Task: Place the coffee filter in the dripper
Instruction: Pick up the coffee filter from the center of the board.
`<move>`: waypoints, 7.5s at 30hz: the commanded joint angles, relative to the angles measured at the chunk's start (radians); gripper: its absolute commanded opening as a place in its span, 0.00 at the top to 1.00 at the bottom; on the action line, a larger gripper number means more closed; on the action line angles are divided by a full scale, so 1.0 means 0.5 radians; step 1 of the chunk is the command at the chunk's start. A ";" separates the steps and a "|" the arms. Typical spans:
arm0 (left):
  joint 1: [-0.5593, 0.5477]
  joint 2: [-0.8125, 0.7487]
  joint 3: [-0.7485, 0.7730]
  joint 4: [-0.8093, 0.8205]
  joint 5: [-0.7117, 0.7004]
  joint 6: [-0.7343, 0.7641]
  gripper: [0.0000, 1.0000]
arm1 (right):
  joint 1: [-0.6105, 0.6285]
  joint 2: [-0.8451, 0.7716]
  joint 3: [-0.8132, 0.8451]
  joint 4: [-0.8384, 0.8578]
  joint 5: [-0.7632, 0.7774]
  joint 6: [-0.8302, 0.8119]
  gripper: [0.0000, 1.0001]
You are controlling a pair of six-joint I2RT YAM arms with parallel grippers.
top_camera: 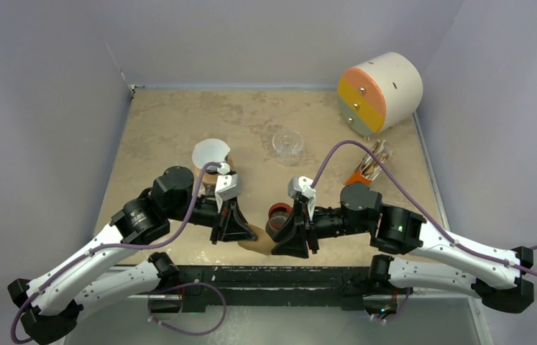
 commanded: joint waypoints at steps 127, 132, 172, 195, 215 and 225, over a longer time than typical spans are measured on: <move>0.005 -0.059 0.060 0.061 -0.051 -0.076 1.00 | 0.047 0.121 0.067 0.023 0.298 -0.052 0.62; 0.007 -0.066 0.041 0.051 -0.047 -0.069 1.00 | 0.048 0.093 0.064 0.074 0.288 -0.053 0.65; 0.007 -0.107 0.143 -0.178 -0.357 0.049 0.64 | 0.047 0.106 0.211 -0.390 0.568 -0.144 1.00; 0.004 0.034 0.095 0.340 -1.029 -0.883 0.61 | 0.309 0.427 0.313 -0.345 2.048 -0.153 1.00; 0.006 0.428 0.055 0.759 -1.061 -1.403 1.00 | 0.373 0.374 0.122 -0.061 2.345 -0.068 1.00; 0.004 0.457 0.100 0.548 -1.163 -1.386 1.00 | 0.379 0.387 0.139 -0.091 2.446 -0.045 1.00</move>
